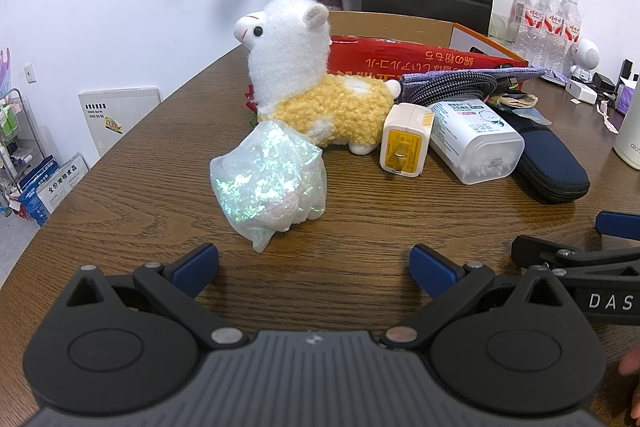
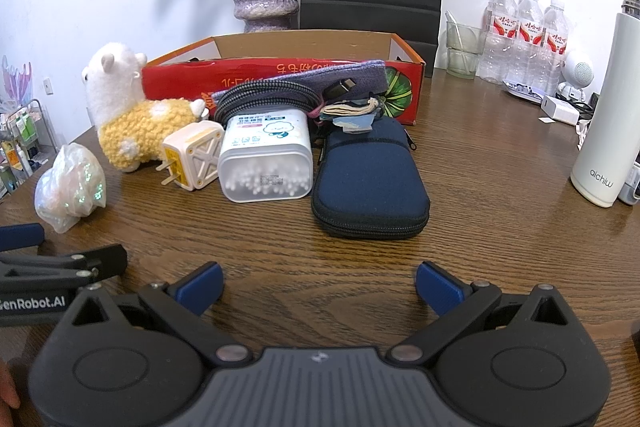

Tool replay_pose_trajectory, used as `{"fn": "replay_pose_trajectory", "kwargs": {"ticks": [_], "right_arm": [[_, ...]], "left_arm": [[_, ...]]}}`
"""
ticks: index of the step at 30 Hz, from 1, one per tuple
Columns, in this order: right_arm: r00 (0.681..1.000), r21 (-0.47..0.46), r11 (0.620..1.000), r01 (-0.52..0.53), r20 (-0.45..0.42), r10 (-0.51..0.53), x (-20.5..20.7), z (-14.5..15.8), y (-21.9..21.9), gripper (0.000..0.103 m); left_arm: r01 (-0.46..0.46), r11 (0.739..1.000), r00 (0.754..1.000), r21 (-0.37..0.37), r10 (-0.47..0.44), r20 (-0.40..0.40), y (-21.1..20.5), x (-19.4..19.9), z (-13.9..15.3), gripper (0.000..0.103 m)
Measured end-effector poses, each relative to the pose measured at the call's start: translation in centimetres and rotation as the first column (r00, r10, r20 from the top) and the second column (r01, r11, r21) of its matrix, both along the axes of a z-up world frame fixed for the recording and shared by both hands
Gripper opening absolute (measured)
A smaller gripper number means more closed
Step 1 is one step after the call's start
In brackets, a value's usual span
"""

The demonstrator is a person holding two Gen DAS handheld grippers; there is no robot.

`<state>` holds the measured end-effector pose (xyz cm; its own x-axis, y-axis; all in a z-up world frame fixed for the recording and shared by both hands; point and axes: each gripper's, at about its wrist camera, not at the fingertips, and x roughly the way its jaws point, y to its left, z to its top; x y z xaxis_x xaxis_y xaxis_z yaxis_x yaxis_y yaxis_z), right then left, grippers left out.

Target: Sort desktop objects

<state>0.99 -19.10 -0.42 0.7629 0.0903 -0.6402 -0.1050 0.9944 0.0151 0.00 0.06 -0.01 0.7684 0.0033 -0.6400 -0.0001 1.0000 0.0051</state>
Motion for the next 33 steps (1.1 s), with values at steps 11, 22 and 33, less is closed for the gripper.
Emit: {"fn": "replay_pose_trajectory", "kwargs": {"ticks": [11,22,33], "right_arm": [[0.982,0.029,0.986,-0.162,0.104,0.158,-2.4,2.2,-0.2,0.094],[0.868,0.003,0.884,-0.467,0.196,0.457,6.5,6.5,4.9,0.089],[0.765,0.115,0.758,-0.642,0.156,0.625,14.2,5.7,12.3,0.039]], "left_arm": [[0.068,0.994,0.976,-0.088,-0.048,0.212,3.4,-1.7,3.9,0.103],[0.113,0.98,0.991,-0.165,-0.1,0.088,5.9,2.5,3.1,0.032],[0.017,0.975,0.985,-0.219,0.021,0.173,12.2,4.2,8.0,0.029]]}}
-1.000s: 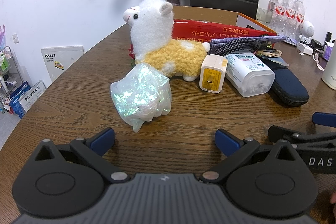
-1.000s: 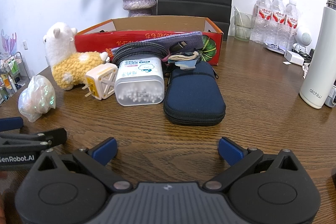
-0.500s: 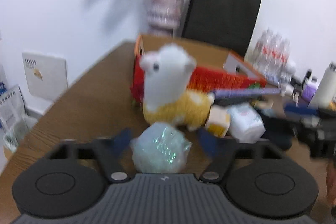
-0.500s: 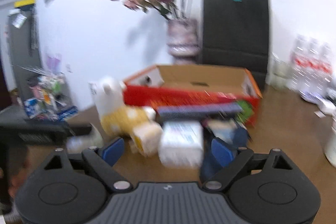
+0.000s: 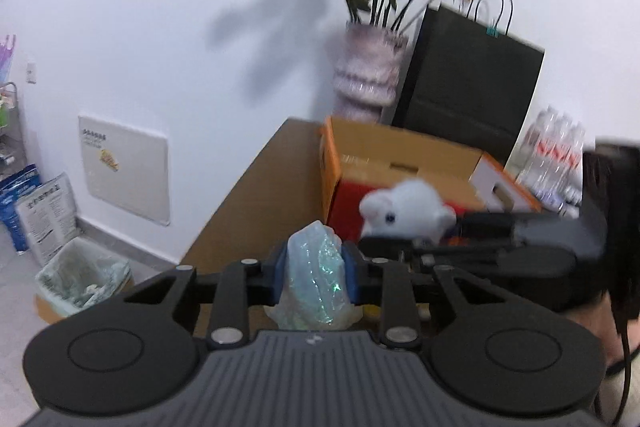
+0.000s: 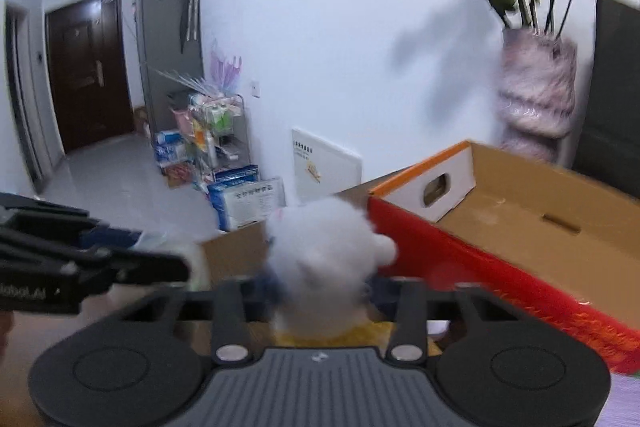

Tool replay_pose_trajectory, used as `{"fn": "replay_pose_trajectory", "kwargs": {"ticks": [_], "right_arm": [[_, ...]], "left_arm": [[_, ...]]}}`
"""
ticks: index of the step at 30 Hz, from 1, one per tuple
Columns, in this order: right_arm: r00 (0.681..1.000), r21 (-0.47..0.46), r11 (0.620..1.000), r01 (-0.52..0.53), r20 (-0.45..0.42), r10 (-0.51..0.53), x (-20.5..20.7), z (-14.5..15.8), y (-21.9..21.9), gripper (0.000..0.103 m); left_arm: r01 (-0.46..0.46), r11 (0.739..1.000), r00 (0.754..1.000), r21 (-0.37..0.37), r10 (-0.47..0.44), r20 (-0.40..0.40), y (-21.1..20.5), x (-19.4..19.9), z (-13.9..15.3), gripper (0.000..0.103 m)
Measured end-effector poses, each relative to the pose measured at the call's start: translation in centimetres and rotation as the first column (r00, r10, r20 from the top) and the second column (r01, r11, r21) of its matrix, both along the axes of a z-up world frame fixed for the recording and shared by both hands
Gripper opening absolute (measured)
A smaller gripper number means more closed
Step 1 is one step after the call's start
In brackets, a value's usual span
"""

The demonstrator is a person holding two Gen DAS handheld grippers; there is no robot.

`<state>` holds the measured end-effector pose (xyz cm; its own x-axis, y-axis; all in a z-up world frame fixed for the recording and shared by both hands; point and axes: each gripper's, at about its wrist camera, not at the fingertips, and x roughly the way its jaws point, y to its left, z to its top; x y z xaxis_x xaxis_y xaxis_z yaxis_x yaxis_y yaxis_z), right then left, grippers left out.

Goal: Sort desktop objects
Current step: 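Drop the iridescent bag in the box with left tool while right drops alpaca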

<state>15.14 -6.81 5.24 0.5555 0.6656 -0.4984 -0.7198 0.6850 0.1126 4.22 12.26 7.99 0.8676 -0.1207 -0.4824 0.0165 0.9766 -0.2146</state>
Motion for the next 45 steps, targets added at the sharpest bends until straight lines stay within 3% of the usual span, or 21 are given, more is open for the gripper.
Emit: {"fn": "replay_pose_trajectory", "kwargs": {"ticks": [3,6,8,10,14,17,19,22,24,25,28,30,33,35,37,40,45], "right_arm": [[1.0,0.114,0.993,0.02,0.005,-0.02,0.3,2.7,-1.5,0.039],[0.987,0.224,0.965,0.137,0.051,-0.152,1.7,7.0,-4.9,0.039],[0.954,0.223,0.937,0.27,0.068,-0.291,4.5,9.4,-7.5,0.039],[0.892,0.145,0.892,0.429,0.091,-0.444,8.8,10.5,-9.7,0.04],[0.772,0.019,0.772,0.635,0.003,-0.635,18.4,8.5,-13.3,0.04],[0.713,-0.08,0.712,0.698,-0.017,-0.701,22.6,5.7,-13.9,0.04],[0.706,-0.12,0.702,0.702,-0.013,-0.708,24.1,4.0,-13.3,0.04],[0.66,-0.147,0.659,0.738,-0.047,-0.75,25.2,1.9,-12.9,0.04],[0.633,-0.169,0.635,0.754,-0.069,-0.771,26.2,0.5,-12.8,0.043],[0.624,-0.19,0.624,0.758,-0.063,-0.779,26.4,0.1,-12.4,0.044],[0.632,-0.195,0.627,0.755,-0.039,-0.774,25.5,0.1,-12.6,0.052],[0.644,-0.214,0.633,0.744,-0.024,-0.765,24.8,1.0,-12.6,0.067],[0.664,-0.196,0.656,0.729,-0.034,-0.747,23.7,3.7,-13.2,0.072],[0.678,-0.19,0.675,0.713,-0.061,-0.733,22.4,5.6,-13.8,0.076],[0.704,-0.203,0.706,0.678,-0.093,-0.704,21.1,7.2,-14.3,0.078],[0.731,-0.222,0.734,0.642,-0.114,-0.673,18.7,9.3,-14.3,0.079],[0.763,-0.198,0.78,0.594,-0.169,-0.624,13.7,11.4,-14.0,0.083]], "left_arm": [[0.074,0.996,0.996,-0.054,-0.071,0.057,0.2,2.8,2.6,0.029],[0.134,0.99,0.987,-0.035,-0.13,0.095,-1.2,8.2,5.2,0.03],[0.167,0.986,0.984,-0.02,-0.165,0.073,-2.4,12.8,5.8,0.03],[0.187,0.982,0.982,0.025,-0.187,0.008,-4.3,18.7,5.6,0.03],[0.149,0.984,0.976,0.101,-0.13,-0.174,-7.9,28.7,2.5,0.03],[0.12,0.984,0.954,0.135,-0.077,-0.288,-8.8,32.6,-1.1,0.031],[0.095,0.982,0.941,0.165,-0.034,-0.336,-9.3,34.1,-3.0,0.031],[0.11,0.968,0.949,0.224,-0.035,-0.313,-10.3,34.3,-3.8,0.043],[0.135,0.962,0.945,0.237,-0.053,-0.323,-10.8,34.5,-4.0,0.059],[0.164,0.958,0.938,0.236,-0.078,-0.337,-11.0,34.6,-4.1,0.073],[0.202,0.953,0.927,0.224,-0.112,-0.358,-10.9,33.9,-3.2,0.077],[0.191,0.958,0.927,0.213,-0.105,-0.36,-10.3,33.1,-1.8,0.079],[0.16,0.967,0.936,0.199,-0.084,-0.342,-9.1,31.8,1.4,0.09],[0.129,0.975,0.941,0.184,-0.062,-0.333,-8.2,30.6,3.7,0.103],[0.096,0.983,0.941,0.154,-0.04,-0.335,-7.5,29.1,5.7,0.103],[0.073,0.991,0.92,0.11,-0.024,-0.39,-7.0,27.0,7.7,0.103],[0.056,0.993,0.912,0.102,-0.009,-0.411,-7.1,22.5,8.8,0.103]]}}
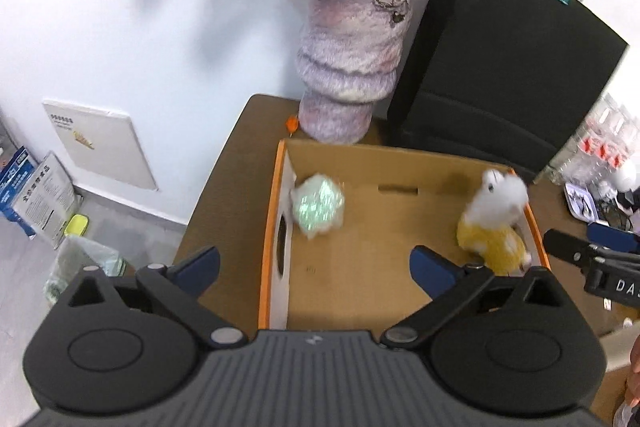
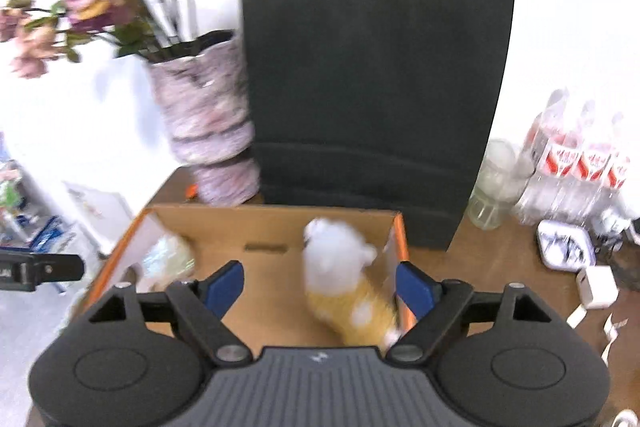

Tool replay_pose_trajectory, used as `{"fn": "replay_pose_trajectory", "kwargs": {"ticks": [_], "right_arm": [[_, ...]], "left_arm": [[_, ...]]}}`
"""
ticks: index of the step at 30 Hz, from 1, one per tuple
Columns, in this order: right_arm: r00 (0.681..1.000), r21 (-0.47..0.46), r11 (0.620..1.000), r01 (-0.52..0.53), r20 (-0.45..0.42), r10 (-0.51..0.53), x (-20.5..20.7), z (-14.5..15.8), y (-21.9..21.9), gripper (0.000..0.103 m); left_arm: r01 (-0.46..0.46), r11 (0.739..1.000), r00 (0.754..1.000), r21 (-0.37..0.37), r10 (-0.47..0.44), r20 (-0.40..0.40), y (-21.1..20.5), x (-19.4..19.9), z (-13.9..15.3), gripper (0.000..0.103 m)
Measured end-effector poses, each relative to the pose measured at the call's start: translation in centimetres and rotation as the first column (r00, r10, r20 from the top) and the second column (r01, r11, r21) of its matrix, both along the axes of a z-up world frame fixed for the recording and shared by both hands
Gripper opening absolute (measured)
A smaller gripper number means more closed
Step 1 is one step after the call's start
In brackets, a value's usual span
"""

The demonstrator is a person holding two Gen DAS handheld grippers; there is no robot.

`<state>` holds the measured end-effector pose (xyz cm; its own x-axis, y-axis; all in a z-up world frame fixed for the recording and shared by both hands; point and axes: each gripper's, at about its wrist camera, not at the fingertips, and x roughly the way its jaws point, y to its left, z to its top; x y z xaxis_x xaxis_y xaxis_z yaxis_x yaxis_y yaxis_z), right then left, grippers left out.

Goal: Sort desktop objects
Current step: 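Drop the iridescent bag in the box with left tool while right drops alpaca, then withdraw both tools back toward the table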

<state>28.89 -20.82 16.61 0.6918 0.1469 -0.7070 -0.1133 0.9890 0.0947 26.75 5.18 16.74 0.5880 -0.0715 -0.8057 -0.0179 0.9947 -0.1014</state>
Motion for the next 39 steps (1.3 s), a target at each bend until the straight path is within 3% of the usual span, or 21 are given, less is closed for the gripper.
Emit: {"fn": "replay_pose_trajectory", "kwargs": {"ticks": [4,8,11,18,23,28,32,36,39], "right_arm": [[0.998,0.002,0.998,-0.055,-0.021,0.055,-3.6,-0.9,1.5,0.085],[0.995,-0.011,0.995,-0.102,0.001,0.102,-7.8,-3.2,2.4,0.087],[0.992,0.006,0.992,-0.128,0.019,0.128,-11.1,-5.0,2.4,0.088],[0.987,0.034,0.993,-0.112,0.117,0.107,-20.0,-9.0,1.4,0.088],[0.985,0.031,0.995,-0.09,0.15,0.084,-25.2,-11.9,0.8,0.088],[0.979,0.062,0.995,-0.077,0.193,0.064,-30.3,-14.1,-0.5,0.088],[0.974,0.021,0.996,-0.089,0.213,0.082,-33.1,-15.2,-0.3,0.089],[0.969,-0.017,0.997,-0.079,0.236,0.081,-33.1,-14.8,-0.3,0.087],[0.962,-0.019,0.997,-0.072,0.263,0.074,-31.8,-14.2,-0.8,0.087]], "left_arm": [[0.009,1.0,1.0,0.025,-0.01,0.011,-0.2,-3.9,-0.8,0.103],[0.011,1.0,0.988,0.024,-0.014,0.154,-0.5,-10.1,-2.3,0.103],[0.039,0.999,0.981,0.022,-0.043,0.191,-1.0,-13.7,-4.6,0.103],[0.065,0.998,0.96,0.01,-0.065,0.271,-2.4,-21.9,-9.1,0.103],[0.077,0.996,0.957,-0.053,-0.059,0.282,-3.6,-27.2,-12.0,0.103],[0.108,0.993,0.948,0.052,-0.119,0.295,-5.9,-32.0,-14.4,0.103],[0.124,0.991,0.946,0.047,-0.133,0.296,-6.3,-33.5,-14.9,0.103],[0.159,0.987,0.931,0.011,-0.153,0.332,-6.2,-31.5,-14.5,0.103],[0.155,0.988,0.925,0.017,-0.151,0.349,-6.4,-28.1,-14.0,0.087]]}}
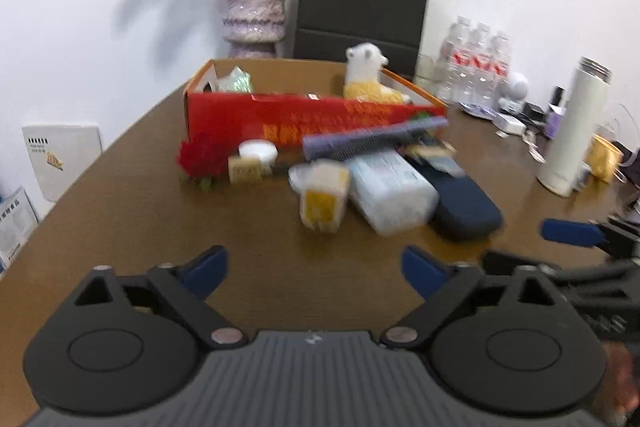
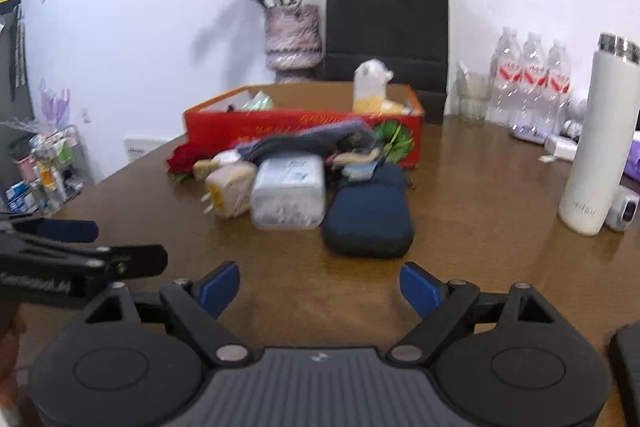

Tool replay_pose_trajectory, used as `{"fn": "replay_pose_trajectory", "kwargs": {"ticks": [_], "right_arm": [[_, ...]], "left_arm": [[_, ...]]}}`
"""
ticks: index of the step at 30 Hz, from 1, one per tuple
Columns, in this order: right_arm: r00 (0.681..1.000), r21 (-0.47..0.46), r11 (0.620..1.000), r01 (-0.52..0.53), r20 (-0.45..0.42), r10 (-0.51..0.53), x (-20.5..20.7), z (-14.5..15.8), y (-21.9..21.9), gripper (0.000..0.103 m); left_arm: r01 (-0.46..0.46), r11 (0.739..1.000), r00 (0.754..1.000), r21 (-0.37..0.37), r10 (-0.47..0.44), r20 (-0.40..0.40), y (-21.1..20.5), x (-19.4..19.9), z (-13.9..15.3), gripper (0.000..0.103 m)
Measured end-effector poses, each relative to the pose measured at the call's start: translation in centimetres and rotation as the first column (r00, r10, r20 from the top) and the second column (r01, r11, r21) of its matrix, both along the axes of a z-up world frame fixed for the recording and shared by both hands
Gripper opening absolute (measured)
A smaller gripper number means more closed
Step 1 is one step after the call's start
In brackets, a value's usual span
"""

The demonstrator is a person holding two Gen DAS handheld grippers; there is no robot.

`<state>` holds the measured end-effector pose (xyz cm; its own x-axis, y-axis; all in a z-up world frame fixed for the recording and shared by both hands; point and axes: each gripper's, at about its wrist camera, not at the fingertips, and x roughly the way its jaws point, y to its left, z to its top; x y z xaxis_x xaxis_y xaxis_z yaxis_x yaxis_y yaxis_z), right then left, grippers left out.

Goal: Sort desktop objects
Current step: 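Place the plug adapter in the box with left tool while right places packet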

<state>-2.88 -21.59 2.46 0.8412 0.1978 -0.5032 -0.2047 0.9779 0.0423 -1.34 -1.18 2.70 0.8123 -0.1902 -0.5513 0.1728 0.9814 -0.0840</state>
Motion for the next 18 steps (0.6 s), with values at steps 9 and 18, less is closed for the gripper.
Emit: {"fn": "replay_pose_trajectory", "kwargs": {"ticks": [9,18], "right_arm": [[1.0,0.076,0.997,0.018,0.009,-0.018,7.4,2.0,-1.9,0.079],[0.992,0.079,0.994,0.082,-0.098,-0.074,16.3,-0.1,-1.3,0.027]], "left_arm": [[0.086,0.991,0.993,-0.104,-0.093,-0.067,-1.3,9.1,-0.7,0.068],[0.122,0.987,0.988,-0.107,-0.13,-0.077,-0.6,7.7,-1.4,0.035]]}}
